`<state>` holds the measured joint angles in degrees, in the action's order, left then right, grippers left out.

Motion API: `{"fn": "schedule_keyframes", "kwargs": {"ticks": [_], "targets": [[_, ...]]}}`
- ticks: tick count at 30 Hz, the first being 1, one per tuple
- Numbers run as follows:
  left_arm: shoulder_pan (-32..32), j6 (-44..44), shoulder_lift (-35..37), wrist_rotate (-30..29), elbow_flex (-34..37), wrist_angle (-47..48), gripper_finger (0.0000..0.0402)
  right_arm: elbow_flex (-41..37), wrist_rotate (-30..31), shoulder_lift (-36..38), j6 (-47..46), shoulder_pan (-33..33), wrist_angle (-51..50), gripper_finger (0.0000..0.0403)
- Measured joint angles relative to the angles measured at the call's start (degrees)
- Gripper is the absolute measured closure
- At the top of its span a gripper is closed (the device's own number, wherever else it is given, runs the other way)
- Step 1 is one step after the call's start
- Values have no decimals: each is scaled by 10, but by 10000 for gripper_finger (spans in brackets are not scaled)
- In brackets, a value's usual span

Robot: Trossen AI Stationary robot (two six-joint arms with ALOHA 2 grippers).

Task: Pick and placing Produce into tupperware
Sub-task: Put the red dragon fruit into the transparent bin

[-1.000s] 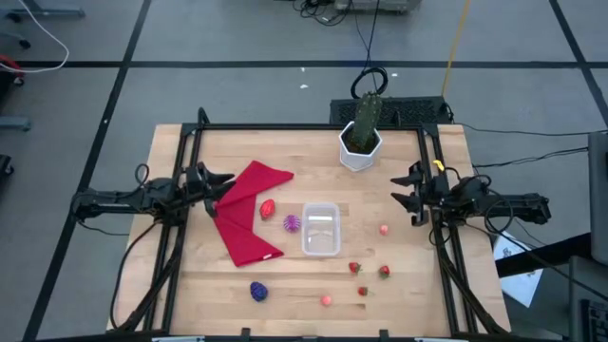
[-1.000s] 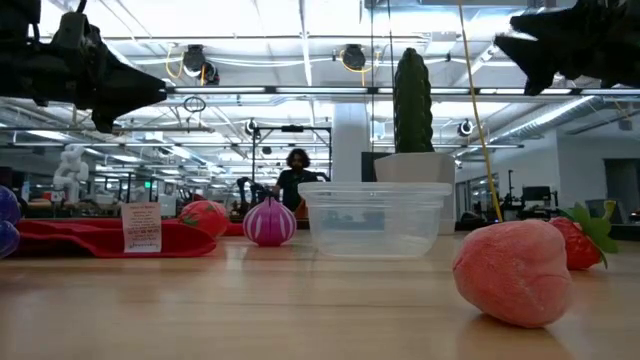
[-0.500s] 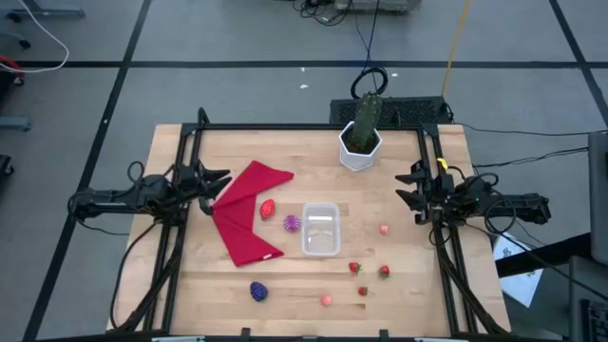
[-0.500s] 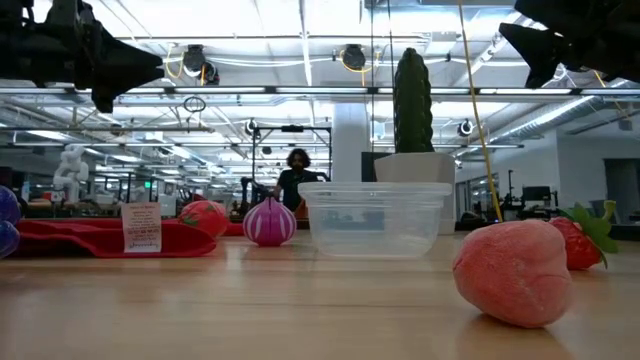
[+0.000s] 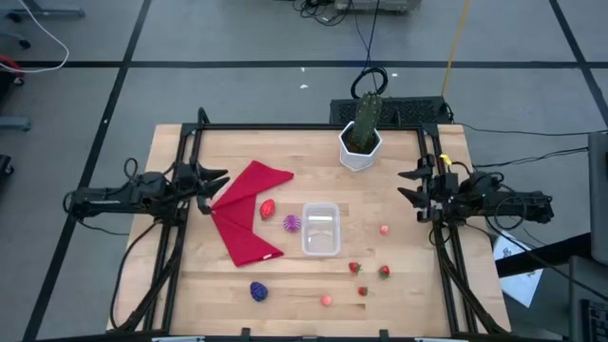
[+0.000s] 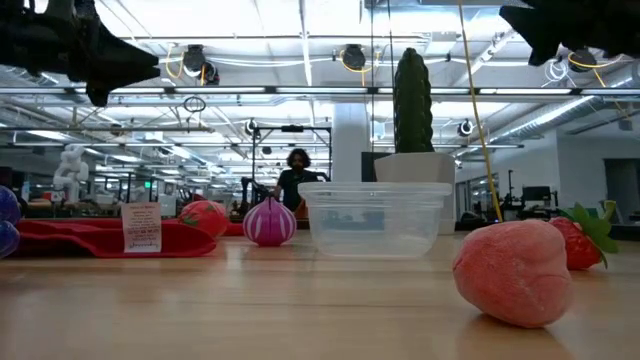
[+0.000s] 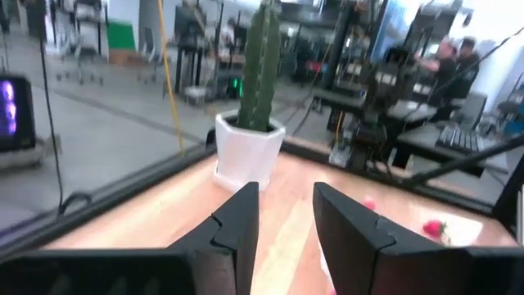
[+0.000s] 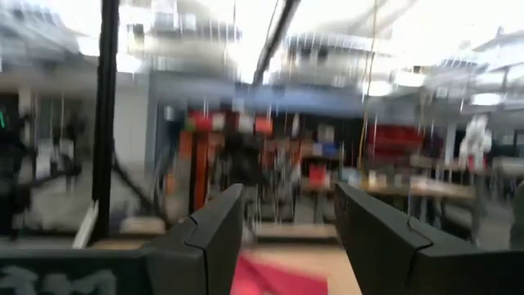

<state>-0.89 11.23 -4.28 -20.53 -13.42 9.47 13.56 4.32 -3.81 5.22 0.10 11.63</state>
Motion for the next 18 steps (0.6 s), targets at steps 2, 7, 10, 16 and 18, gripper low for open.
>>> {"fn": "schedule_keyframes", "kwargs": {"ticks": [2, 7, 10, 16, 18], "targets": [[0, 18, -26, 0, -40, 50, 282, 40, 0, -25, 2, 0, -71, 218], [0, 51, -118, -1, -135, 147, 282, 137, 0, -104, -2, 0, -199, 218], [0, 72, -185, 1, -183, 180, 282, 188, 0, -149, -19, 0, -269, 218], [0, 183, -308, 32, -251, 254, 282, 271, -1, -215, -97, 0, -422, 218], [0, 224, -342, 46, -258, 261, 282, 281, -1, -226, -126, 0, -453, 218]]}}
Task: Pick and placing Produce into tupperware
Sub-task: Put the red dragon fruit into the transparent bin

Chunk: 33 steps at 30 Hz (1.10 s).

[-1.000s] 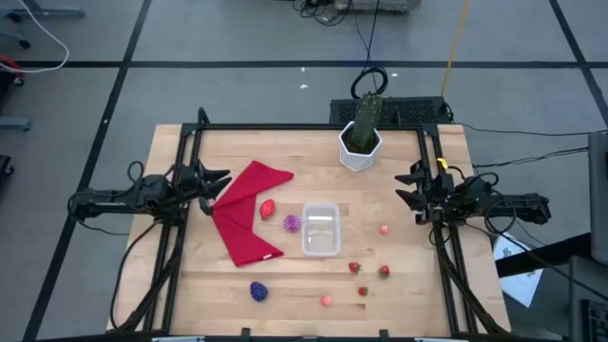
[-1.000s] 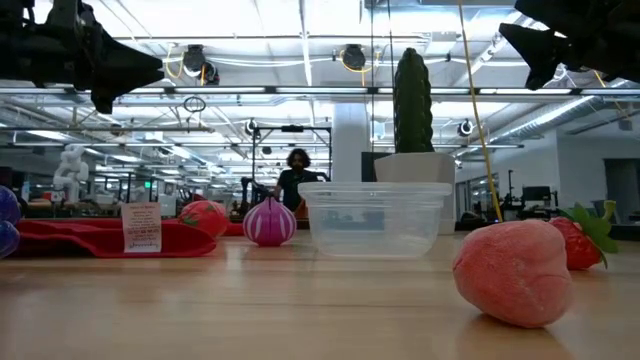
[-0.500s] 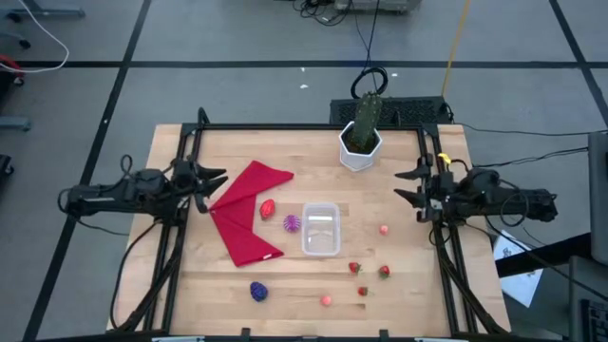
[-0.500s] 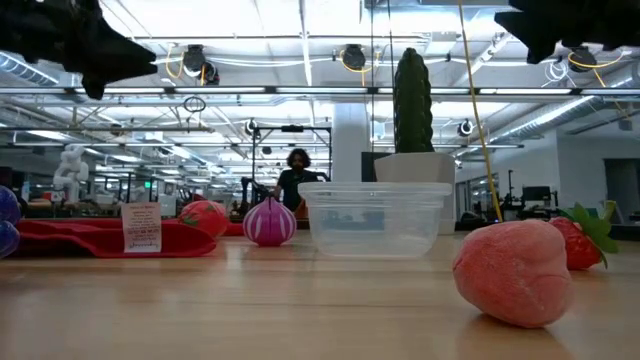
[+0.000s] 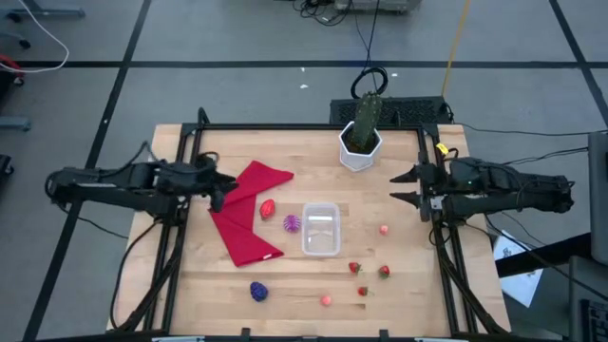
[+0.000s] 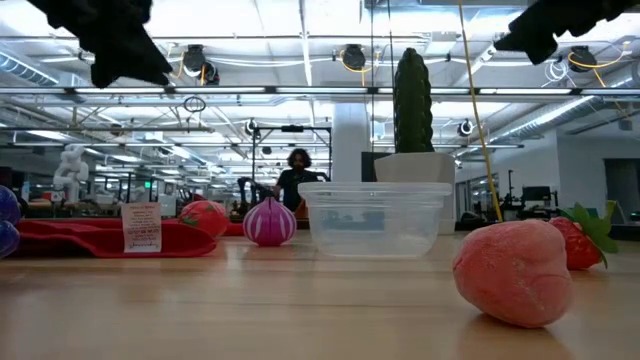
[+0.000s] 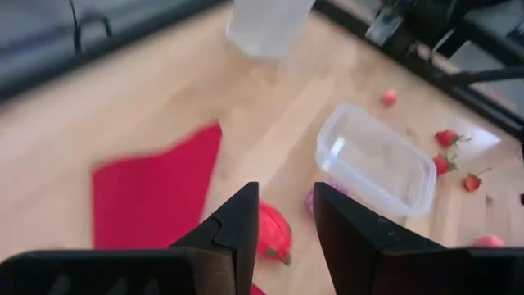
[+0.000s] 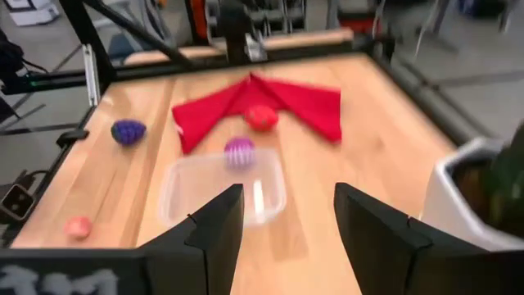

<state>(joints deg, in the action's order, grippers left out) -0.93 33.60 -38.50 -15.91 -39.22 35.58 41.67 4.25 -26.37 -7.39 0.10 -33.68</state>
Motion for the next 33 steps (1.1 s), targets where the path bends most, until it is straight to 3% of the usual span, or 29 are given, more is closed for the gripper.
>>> {"fn": "schedule_keyframes", "kwargs": {"ticks": [12, 20, 28, 33], "targets": [[0, 157, -138, 15, -3, 2, 282, 1, 0, -7, -69, 0, -71, 218], [-31, 129, -209, 44, -16, -122, 282, 1, 0, -7, -69, 0, -70, 218], [-67, 60, -259, 30, -181, -12, 282, 1, 0, -7, -65, 0, -68, 218], [-91, 55, -302, -6, -318, 122, 282, 1, 0, -7, -65, 0, -68, 218]]}}
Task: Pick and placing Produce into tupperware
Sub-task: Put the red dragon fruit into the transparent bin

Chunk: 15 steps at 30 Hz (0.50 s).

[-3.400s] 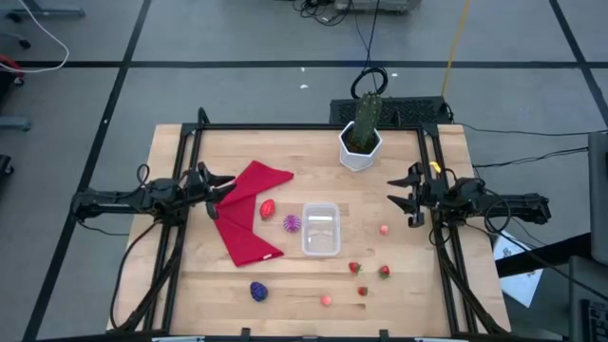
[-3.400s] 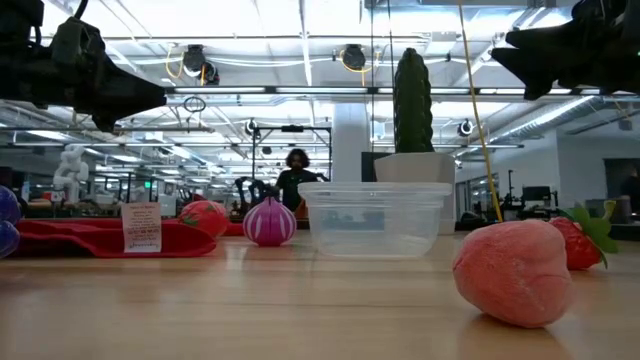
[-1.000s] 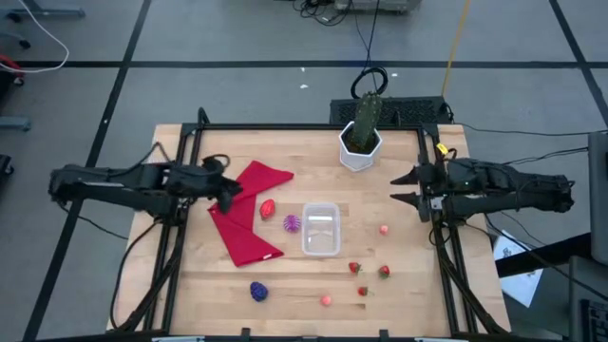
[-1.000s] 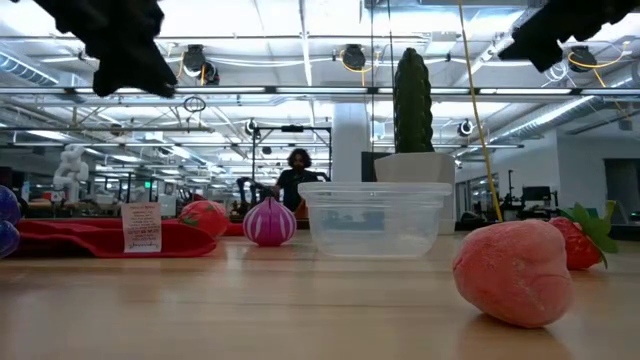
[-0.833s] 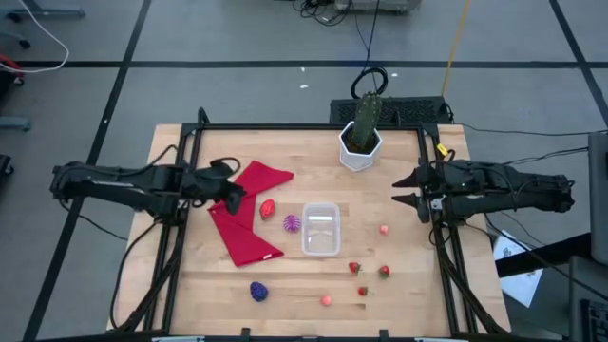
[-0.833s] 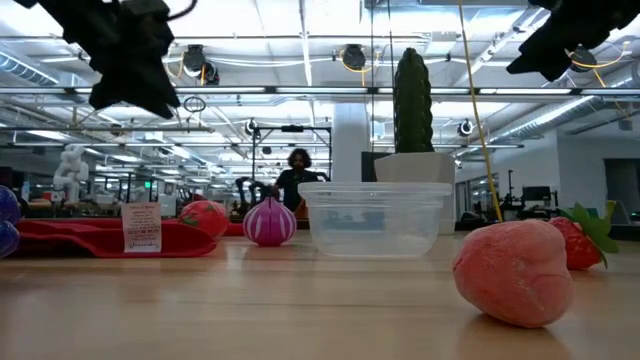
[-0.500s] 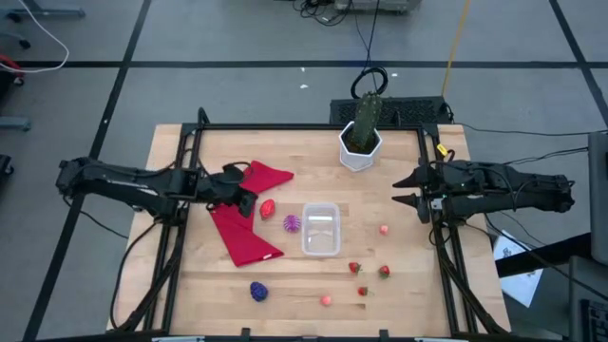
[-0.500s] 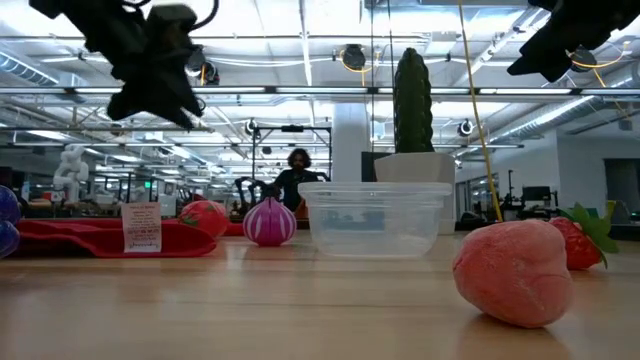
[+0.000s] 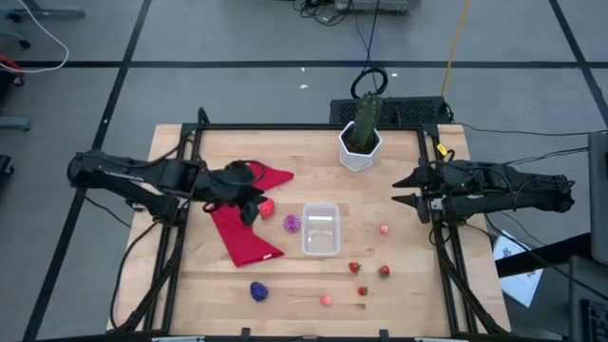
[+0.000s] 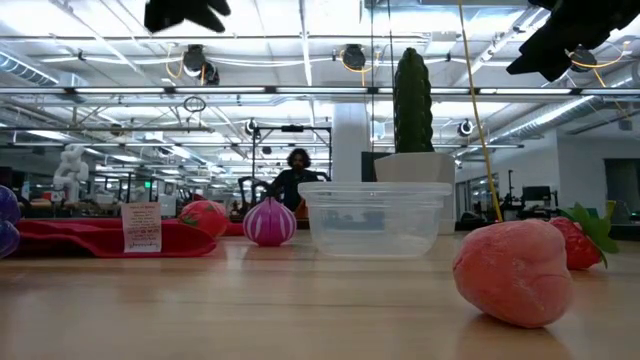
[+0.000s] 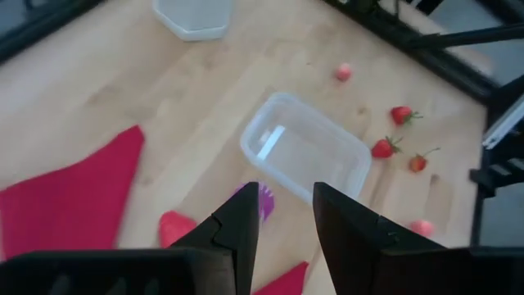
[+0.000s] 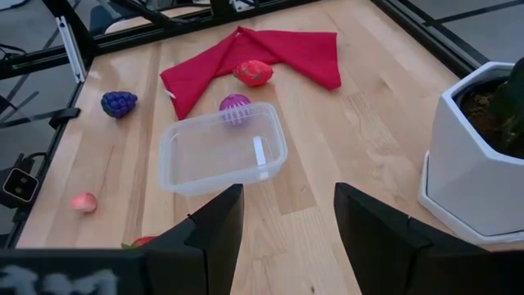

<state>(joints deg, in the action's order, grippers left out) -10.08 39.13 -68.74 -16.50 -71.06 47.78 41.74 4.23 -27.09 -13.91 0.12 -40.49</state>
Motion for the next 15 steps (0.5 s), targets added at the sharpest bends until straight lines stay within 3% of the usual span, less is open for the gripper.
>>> {"fn": "schedule_keyframes", "kwargs": {"ticks": [4, 7, 11, 15], "targets": [[-18, 53, -63, -30, -110, 139, 282, 0, 0, 0, 0, 0, 0, 218], [-23, 156, -117, -48, -173, 253, 282, 0, 0, 0, 0, 0, 0, 218], [-18, 322, -176, -41, -199, 379, 282, 0, 0, 0, 0, 0, 0, 218], [-13, 377, -224, -16, -195, 406, 282, 0, 0, 0, 0, 0, 0, 218]]}}
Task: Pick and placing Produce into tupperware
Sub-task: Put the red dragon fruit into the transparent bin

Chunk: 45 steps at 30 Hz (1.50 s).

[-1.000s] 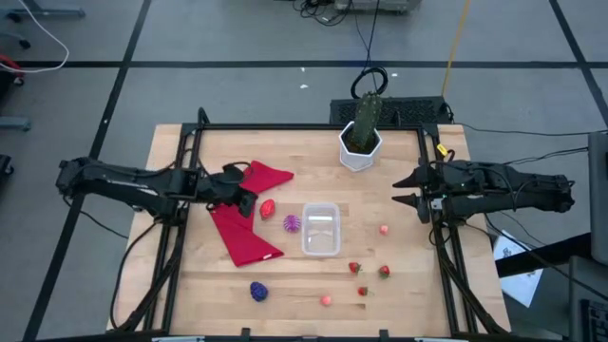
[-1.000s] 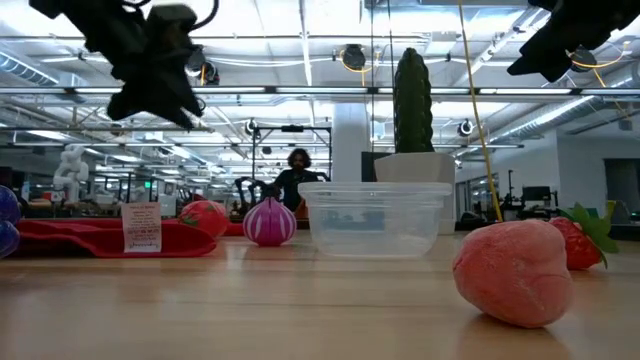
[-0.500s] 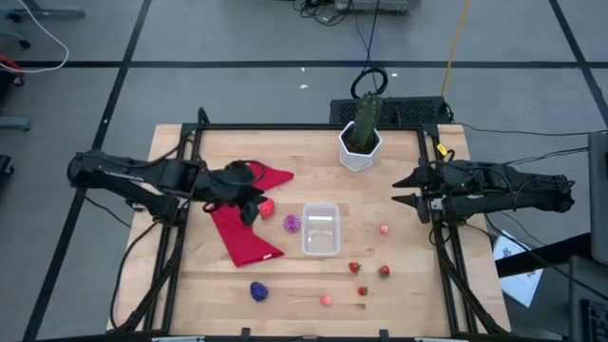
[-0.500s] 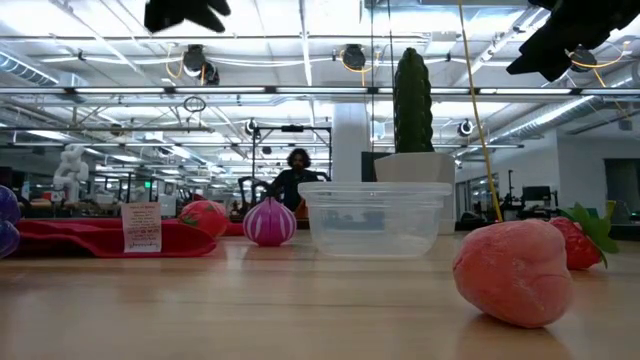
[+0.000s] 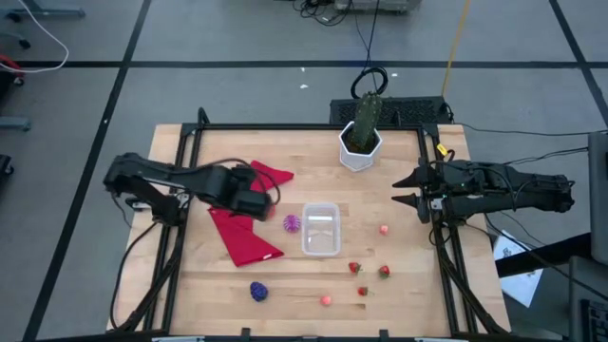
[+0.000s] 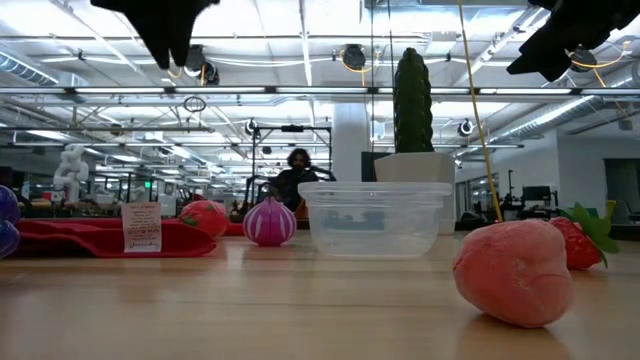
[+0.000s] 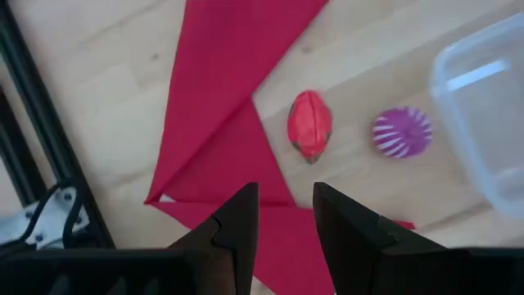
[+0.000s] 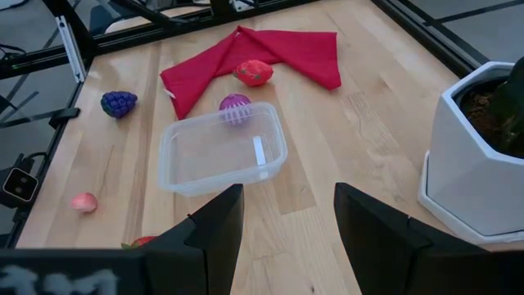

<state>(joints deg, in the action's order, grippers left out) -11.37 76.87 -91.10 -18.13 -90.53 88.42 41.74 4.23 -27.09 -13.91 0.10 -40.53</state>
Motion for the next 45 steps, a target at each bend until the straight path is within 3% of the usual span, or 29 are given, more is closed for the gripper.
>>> {"fn": "schedule_keyframes", "kwargs": {"ticks": [10, 34, 38, 45], "targets": [[2, -88, -74, 1, 0, -58, 282, 0, 0, 0, 0, 0, -5, 218], [23, -117, -72, 1, 11, -104, 280, 0, 0, 0, -4, 0, -24, 218], [24, -117, -73, 6, 26, -112, 254, 0, 0, 0, -4, 0, -30, 218], [27, -102, -73, 11, 66, -150, 162, 0, 0, 0, -4, 0, -30, 218]]}}
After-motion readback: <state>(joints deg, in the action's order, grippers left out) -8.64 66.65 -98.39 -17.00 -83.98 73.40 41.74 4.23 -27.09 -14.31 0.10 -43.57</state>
